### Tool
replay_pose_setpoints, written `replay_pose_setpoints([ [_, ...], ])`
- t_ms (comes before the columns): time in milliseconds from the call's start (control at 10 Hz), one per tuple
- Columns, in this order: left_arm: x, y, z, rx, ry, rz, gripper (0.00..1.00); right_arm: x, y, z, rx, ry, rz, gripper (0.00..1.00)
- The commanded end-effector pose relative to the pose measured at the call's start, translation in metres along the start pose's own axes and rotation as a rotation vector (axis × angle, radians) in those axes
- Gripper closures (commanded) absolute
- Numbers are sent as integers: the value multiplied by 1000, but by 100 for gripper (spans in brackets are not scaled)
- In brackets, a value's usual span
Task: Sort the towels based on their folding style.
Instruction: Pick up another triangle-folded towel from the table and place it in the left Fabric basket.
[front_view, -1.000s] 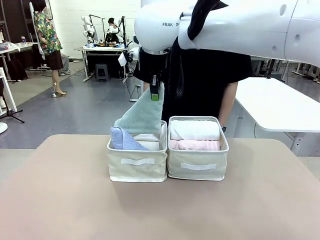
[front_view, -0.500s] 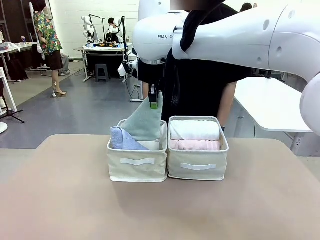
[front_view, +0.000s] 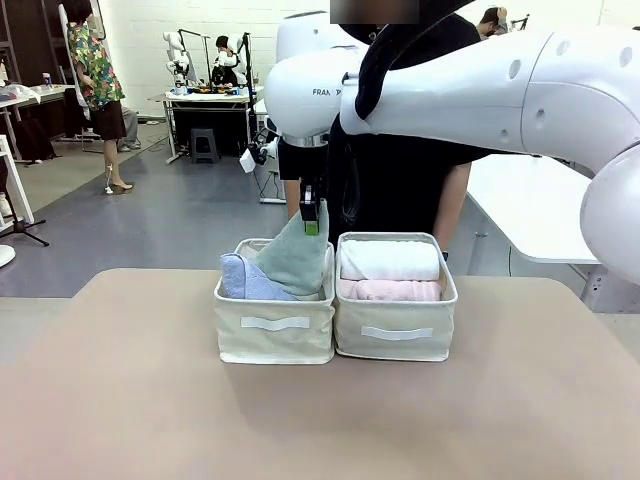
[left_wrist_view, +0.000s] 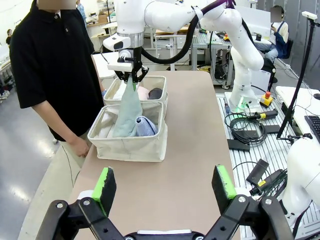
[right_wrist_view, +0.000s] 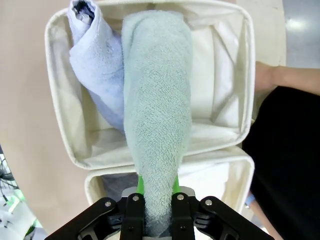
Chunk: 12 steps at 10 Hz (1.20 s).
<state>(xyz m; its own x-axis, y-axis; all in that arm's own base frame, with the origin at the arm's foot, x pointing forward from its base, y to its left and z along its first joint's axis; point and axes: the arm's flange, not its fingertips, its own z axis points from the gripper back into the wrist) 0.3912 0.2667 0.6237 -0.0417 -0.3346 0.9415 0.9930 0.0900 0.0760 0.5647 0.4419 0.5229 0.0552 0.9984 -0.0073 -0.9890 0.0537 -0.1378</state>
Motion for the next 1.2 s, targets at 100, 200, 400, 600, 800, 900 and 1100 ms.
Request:
replay_pose_setpoints([
  [100, 0, -3, 0, 1, -5, -7, 0, 10, -13, -15, -6, 7, 37, 82],
  [200, 0, -3, 0, 1, -5, -7, 0, 11, -15, -26, -10, -7, 38, 82],
  [400, 0, -3, 0, 1, -5, -7, 0, 14, -17, -44, -20, -25, 52, 82],
  [600, 0, -3, 0, 1, -5, -7, 0, 17, -18, -56, -4, -8, 58, 82],
  [800, 0, -3, 0, 1, -5, -7, 0, 19, -18, -65, 19, 11, 61, 82],
  [900, 0, -3, 0, 1, -5, -7, 0, 20, -18, -66, 27, 22, 64, 82],
  [1100, 0, -3, 0, 1, -5, -7, 0, 21, -18, -70, 48, 48, 70, 82],
])
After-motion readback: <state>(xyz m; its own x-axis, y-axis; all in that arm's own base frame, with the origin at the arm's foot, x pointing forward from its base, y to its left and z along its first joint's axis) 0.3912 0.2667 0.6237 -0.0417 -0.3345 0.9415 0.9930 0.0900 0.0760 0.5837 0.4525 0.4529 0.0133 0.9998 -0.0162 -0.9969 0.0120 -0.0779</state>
